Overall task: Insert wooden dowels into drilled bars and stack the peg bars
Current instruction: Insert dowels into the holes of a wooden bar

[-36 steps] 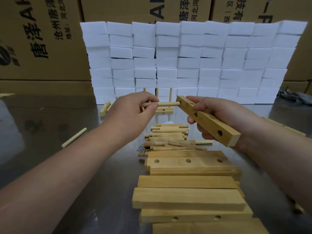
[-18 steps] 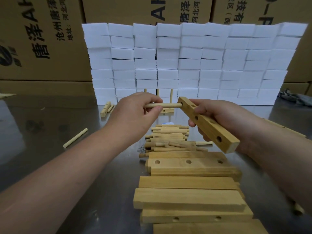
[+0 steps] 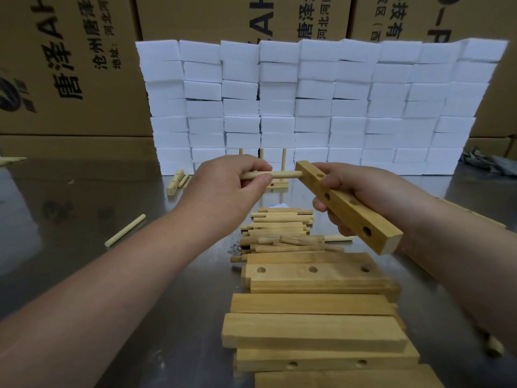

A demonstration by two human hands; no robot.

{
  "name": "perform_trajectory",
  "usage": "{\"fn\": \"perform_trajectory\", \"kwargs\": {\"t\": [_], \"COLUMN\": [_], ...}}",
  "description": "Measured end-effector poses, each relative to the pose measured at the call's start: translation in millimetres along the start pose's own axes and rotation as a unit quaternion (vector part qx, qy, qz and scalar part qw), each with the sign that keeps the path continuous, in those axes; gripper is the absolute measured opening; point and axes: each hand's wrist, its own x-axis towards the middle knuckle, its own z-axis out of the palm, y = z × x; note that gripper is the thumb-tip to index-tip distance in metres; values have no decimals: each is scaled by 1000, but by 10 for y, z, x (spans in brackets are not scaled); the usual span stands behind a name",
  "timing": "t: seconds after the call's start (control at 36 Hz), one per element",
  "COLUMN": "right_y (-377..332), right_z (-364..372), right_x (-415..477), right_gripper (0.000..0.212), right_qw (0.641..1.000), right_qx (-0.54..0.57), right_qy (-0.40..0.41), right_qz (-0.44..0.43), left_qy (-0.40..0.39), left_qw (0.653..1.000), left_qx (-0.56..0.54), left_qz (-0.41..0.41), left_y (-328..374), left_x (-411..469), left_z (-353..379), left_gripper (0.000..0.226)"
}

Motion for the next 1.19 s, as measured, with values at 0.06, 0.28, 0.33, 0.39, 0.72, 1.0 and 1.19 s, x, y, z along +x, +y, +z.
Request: {"fn": "perform_trajectory", "kwargs": {"t": [0.06,0.28,0.33,0.39,0.72,1.0,1.19], "right_y": [21,-7,-6,4,21,21,104], "right_z": [-15,24,36,51,115,112,-36], "right_x": [-8,-103,-116,-117,-154,-151,47], "right_gripper": [28,22,22,20,21,32,31], "right_qw": [1000,998,998,997,995,991,982], "right_qx": [-9,-40,-38,-38,-41,-73,-8], "right_qy": [-1,7,8,20,35,54,182], "right_qz": [-12,-42,-47,-57,-86,-95,-55], "left_qy": [-9,-36,-33,-26,-23,-79,-59], "left_qw": [1000,992,985,985,996,970,964], "left_qx": [0,121,160,161,-39,-155,-111], "left_qz": [-7,29,50,53,-76,-172,-236], "left_y": [-4,7,2,0,28,12,-93], "left_x": [1,-26,-30,-38,-28,56,119], "left_z": [6,-22,-27,-7,40,-11,-15], "left_gripper": [25,20,27,30,25,27,17]}}
